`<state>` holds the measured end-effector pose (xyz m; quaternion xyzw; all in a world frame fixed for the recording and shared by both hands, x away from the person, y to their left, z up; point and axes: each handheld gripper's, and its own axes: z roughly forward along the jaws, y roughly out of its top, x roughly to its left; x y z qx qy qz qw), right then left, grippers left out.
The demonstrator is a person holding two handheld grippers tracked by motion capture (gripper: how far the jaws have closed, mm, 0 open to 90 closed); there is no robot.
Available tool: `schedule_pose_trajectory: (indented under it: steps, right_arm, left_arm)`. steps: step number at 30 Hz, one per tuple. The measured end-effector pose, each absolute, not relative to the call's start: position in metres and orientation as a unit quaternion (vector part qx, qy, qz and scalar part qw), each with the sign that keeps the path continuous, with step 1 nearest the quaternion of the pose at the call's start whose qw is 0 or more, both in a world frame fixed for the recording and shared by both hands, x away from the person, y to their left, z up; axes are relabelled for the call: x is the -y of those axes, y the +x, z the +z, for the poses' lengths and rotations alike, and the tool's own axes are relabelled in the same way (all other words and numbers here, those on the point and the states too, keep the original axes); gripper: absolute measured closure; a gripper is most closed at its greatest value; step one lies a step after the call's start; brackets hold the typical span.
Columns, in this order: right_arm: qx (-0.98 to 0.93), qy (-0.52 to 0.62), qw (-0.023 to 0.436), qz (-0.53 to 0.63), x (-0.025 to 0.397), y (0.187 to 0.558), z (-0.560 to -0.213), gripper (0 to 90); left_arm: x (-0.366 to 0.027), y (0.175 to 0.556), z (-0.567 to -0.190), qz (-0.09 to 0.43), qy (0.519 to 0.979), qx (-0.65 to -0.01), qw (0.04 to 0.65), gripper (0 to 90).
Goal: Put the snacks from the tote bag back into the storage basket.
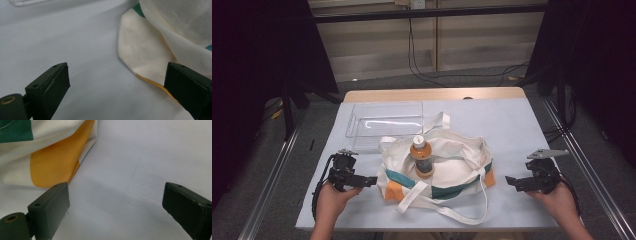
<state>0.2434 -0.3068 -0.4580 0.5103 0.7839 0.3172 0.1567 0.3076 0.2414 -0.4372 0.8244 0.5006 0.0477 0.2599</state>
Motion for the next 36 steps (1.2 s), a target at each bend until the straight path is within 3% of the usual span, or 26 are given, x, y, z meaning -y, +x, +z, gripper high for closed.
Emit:
schedule_pose_trajectory:
  steps: [19,36]
  right_arm:
    - [-0.778,0.515,0.152,0.327,0.310,0.250,-0.454,7.4]
    - [-0.777,0.517,0.147,0.327,0.312,0.251,-0.456,7.5]
  left_arm:
    - [-0.242,0.315,-0.412,0.022,0.844,-0.501,0.191,6.4]
    - [-0.226,0.327,-0.381,0.007,0.861,-0.478,0.172,6.9]
